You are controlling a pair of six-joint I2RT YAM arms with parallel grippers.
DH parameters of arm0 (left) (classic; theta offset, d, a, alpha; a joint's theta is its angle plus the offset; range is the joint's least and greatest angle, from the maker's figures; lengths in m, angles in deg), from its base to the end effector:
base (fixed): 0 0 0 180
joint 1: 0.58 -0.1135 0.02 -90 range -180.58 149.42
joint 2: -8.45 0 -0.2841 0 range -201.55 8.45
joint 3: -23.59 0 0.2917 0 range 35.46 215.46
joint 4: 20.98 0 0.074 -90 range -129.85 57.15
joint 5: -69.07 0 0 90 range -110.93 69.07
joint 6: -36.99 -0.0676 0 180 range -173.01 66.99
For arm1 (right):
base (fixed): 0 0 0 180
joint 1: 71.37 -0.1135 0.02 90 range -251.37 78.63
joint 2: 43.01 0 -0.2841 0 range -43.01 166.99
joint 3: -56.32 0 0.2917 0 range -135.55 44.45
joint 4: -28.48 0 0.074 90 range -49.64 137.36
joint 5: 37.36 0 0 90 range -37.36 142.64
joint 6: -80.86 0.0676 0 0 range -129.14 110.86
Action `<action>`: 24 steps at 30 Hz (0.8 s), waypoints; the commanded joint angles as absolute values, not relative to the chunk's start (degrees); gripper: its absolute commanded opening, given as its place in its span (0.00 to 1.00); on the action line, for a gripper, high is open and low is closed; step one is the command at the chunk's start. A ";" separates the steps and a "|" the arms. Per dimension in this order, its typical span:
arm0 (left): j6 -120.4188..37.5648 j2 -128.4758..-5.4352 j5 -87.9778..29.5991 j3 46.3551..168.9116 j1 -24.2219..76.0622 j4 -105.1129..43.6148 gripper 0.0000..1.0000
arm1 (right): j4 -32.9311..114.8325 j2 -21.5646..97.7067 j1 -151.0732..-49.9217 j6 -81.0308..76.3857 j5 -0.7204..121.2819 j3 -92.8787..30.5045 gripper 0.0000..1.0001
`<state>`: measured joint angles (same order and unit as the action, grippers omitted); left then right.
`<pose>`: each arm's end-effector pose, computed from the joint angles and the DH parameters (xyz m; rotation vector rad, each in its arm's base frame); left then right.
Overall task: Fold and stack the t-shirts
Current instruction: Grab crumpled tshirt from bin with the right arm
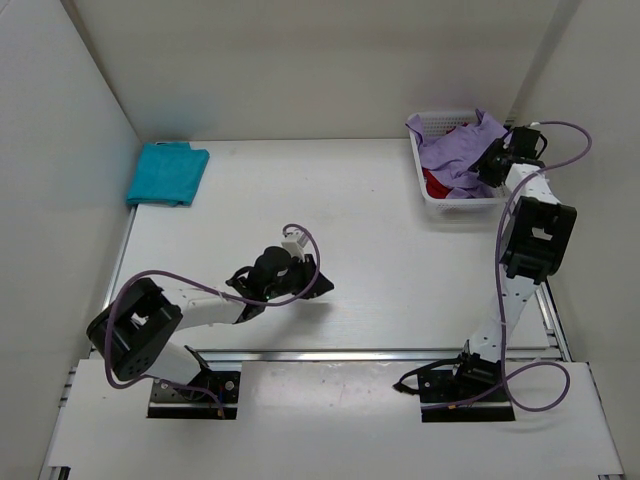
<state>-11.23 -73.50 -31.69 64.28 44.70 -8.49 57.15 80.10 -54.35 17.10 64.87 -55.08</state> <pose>0.2180 -0.2381 0.1349 0.1950 2.2560 -1.0758 0.5469 -0.1524 0.2015 0.7337 2.1560 0.3274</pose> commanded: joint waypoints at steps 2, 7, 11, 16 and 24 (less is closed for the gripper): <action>-11.96 -71.62 -33.32 63.42 43.54 -7.36 0.22 | 56.44 83.81 -54.32 19.43 66.08 -61.72 0.38; -11.52 -72.49 -34.02 63.50 43.19 -6.66 0.22 | 55.39 86.54 -54.67 20.30 67.31 -64.71 0.28; -11.08 -73.20 -34.38 63.50 43.11 -6.05 0.23 | 52.67 85.58 -54.50 21.27 68.90 -62.44 0.14; -10.73 -74.52 -34.90 63.85 43.36 -6.22 0.22 | 51.51 87.32 -54.15 21.54 69.86 -62.94 0.35; -9.86 -75.66 -34.64 64.29 43.37 -5.96 0.22 | 54.52 86.04 -54.85 20.22 69.43 -64.40 0.00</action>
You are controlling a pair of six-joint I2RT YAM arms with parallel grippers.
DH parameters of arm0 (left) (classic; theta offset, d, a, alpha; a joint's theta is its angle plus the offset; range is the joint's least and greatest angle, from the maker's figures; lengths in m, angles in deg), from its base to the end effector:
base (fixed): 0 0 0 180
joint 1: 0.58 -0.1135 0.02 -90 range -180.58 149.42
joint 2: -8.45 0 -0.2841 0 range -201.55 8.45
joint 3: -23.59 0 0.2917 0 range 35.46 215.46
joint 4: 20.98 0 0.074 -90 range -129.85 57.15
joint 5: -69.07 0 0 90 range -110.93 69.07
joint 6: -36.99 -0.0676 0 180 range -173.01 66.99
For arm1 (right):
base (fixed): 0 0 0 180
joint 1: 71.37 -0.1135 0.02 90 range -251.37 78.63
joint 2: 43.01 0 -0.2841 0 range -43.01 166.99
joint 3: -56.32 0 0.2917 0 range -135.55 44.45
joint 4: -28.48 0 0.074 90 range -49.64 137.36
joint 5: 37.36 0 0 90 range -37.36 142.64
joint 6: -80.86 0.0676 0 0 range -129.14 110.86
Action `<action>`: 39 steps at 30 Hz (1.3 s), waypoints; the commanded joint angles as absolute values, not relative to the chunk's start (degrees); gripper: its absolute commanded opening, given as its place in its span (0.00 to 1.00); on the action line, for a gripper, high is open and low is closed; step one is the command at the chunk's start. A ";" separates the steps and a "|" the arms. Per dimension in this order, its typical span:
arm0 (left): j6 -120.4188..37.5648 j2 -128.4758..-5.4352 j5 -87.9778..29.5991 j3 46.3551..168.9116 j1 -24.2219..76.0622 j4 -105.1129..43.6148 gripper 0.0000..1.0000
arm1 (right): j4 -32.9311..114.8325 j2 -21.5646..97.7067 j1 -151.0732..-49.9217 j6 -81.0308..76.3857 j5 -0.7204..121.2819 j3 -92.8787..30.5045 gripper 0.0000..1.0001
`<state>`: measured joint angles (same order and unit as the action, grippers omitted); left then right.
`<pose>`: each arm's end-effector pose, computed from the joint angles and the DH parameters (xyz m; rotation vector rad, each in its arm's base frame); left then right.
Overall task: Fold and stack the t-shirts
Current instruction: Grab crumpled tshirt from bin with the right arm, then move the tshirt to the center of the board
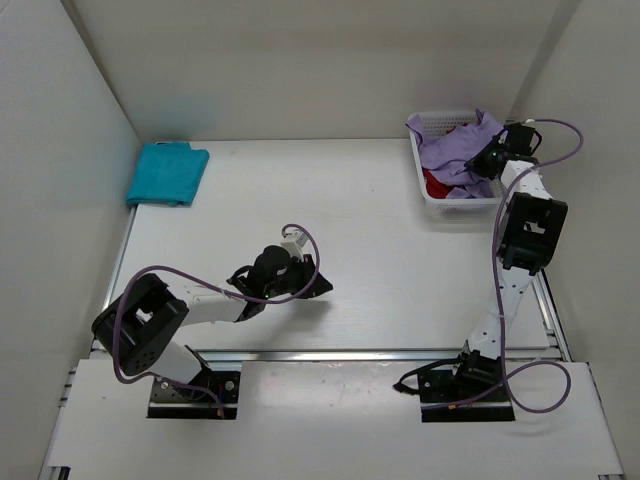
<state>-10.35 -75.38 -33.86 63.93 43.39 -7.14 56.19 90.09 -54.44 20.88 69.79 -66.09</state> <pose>0.2217 -0.2349 0.1260 0.1766 2.2822 -1.0993 0.5888 -0.1584 0.1807 0.7423 2.1191 0.4589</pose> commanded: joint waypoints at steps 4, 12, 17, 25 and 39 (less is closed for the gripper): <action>-9.59 -76.36 -36.22 66.04 43.63 -6.66 0.23 | 49.68 71.55 -55.55 19.69 67.14 -55.23 0.00; -7.13 -72.68 -38.86 67.11 39.51 -8.15 0.23 | 47.91 48.32 -60.11 18.63 70.73 -47.48 0.00; -5.28 -67.93 -39.03 66.41 33.71 -9.64 0.23 | 46.07 40.32 -66.87 21.18 81.45 -52.31 0.01; -1.51 -56.87 -40.44 59.29 21.59 -10.35 0.23 | 40.72 48.89 -77.69 35.38 99.18 -80.20 0.00; -3.08 -37.26 -38.07 52.95 6.90 -20.55 0.30 | 8.32 42.68 -77.71 62.10 109.84 -66.24 0.00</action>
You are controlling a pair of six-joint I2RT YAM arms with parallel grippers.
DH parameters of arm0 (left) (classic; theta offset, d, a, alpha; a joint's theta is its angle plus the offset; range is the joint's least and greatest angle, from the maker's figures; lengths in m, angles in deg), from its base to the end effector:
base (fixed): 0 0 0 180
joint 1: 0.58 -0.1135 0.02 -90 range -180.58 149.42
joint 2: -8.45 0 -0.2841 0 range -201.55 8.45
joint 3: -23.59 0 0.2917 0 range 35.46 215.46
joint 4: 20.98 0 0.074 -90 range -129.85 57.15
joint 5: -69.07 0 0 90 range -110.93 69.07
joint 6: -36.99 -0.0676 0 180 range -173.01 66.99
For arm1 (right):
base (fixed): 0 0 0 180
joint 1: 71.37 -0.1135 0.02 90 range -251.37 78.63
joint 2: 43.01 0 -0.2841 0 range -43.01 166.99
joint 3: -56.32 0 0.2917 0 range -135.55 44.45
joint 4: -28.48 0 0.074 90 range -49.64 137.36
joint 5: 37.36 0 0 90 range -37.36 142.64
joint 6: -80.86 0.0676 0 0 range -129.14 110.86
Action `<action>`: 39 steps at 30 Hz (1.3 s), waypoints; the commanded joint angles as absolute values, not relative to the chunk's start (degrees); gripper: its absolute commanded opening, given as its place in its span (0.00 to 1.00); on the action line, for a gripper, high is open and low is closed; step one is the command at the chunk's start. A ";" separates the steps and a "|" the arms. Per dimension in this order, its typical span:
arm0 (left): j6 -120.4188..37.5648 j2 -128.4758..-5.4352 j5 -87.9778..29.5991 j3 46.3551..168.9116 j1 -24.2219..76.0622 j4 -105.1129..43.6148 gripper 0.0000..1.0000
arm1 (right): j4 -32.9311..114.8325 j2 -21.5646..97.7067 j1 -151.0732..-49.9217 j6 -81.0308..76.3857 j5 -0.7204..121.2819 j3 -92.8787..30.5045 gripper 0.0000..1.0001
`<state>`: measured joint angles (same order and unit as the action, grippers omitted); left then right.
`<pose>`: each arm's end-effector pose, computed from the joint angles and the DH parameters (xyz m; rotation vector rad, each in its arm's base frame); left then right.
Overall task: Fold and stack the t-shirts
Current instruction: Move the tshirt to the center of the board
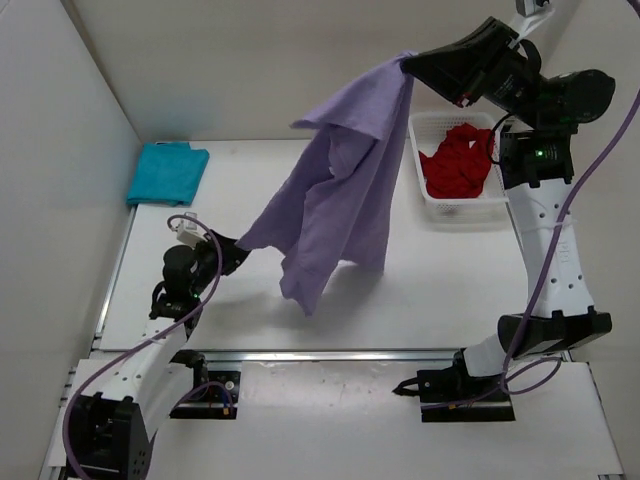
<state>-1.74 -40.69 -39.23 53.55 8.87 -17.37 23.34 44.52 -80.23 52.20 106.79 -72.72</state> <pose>0.2360 -0.0608 0.1954 -0.4714 1.8998 -1.0158 0.2921 0.1010 0.6733 -0.5469 1.1265 1.4334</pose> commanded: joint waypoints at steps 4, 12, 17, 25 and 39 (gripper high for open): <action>-3.61 -37.78 -37.89 51.47 9.43 -20.20 0.39 | 0.73 45.05 -75.07 64.69 116.43 -53.84 0.00; -4.75 -41.73 -34.91 52.16 11.45 -20.11 0.41 | 12.33 65.33 -63.91 54.48 120.31 -45.44 0.08; -6.51 -45.77 -32.00 52.42 16.90 -19.58 0.42 | 52.15 66.42 -64.86 24.02 108.17 -64.48 0.48; -10.12 -58.76 -24.80 57.42 35.26 -19.15 0.59 | 53.58 35.00 -81.20 18.79 71.02 -22.89 0.08; -5.11 -81.72 -27.70 67.10 42.58 -8.08 0.69 | 54.94 7.53 -102.29 30.84 57.22 25.62 0.26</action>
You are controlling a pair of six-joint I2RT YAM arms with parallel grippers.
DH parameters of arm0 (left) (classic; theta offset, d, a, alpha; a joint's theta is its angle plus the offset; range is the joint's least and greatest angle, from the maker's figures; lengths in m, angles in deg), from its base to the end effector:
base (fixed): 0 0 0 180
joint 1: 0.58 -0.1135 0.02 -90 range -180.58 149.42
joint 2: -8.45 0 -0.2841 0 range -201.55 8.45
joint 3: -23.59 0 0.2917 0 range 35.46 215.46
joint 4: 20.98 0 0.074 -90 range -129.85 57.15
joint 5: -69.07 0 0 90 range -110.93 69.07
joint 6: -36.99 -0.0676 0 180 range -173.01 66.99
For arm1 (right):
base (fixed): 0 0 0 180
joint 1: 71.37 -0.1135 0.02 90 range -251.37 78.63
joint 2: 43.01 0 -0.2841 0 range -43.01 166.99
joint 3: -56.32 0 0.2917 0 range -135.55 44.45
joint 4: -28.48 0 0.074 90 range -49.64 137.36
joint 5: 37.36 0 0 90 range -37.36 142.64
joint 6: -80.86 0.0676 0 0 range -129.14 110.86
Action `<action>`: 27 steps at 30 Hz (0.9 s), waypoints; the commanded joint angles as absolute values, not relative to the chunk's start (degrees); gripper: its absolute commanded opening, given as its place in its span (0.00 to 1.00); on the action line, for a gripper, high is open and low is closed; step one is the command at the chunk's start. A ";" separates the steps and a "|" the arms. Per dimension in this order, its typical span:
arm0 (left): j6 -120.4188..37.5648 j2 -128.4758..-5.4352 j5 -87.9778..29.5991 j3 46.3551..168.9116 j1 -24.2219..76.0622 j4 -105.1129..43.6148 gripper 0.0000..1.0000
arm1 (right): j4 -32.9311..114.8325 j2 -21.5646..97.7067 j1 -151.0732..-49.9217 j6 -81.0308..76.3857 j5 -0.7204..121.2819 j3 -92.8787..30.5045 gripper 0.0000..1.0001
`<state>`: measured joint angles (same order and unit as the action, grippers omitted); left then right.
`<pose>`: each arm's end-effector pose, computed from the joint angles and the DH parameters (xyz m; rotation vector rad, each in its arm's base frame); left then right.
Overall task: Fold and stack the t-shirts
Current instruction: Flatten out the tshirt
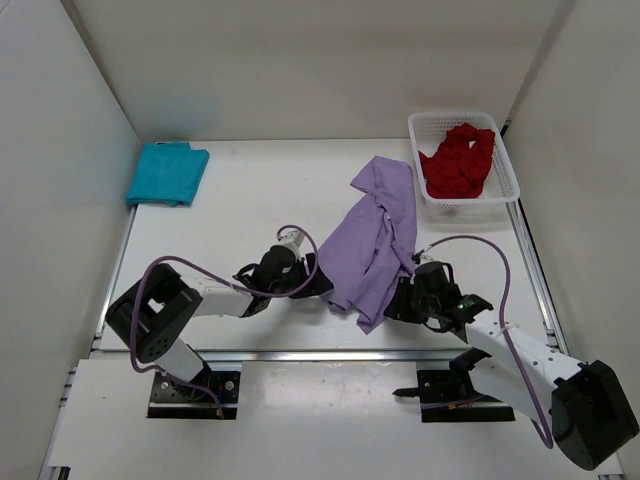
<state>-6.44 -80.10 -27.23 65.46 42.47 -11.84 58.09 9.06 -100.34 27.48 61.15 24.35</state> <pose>0.2324 -0.2272 0.0993 -0.0087 2.4044 -0.9285 0.1792 0.1107 0.1299 0.1006 2.5468 0.6656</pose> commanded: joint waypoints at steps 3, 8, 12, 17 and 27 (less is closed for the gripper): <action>-3.97 -83.21 -28.04 67.55 41.87 -6.75 0.55 | 53.37 7.79 -107.82 33.57 55.28 28.09 0.32; -3.52 -85.85 -28.13 69.12 40.03 -5.61 0.30 | 52.04 13.41 -115.21 34.63 52.91 26.26 0.41; -3.61 -86.21 -27.17 70.35 38.53 -6.22 0.15 | 56.08 18.59 -118.48 35.33 46.85 23.09 0.41; -3.35 -85.77 -27.17 70.27 34.58 -5.69 0.00 | 60.39 24.04 -118.66 34.28 44.38 20.90 0.34; -3.00 -82.61 -30.15 67.73 20.70 -6.13 0.00 | 66.89 20.66 -113.22 32.96 42.71 20.71 0.00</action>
<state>-3.34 -86.49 -28.63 69.44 24.81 -7.09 57.79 25.02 -115.88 33.80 46.60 16.81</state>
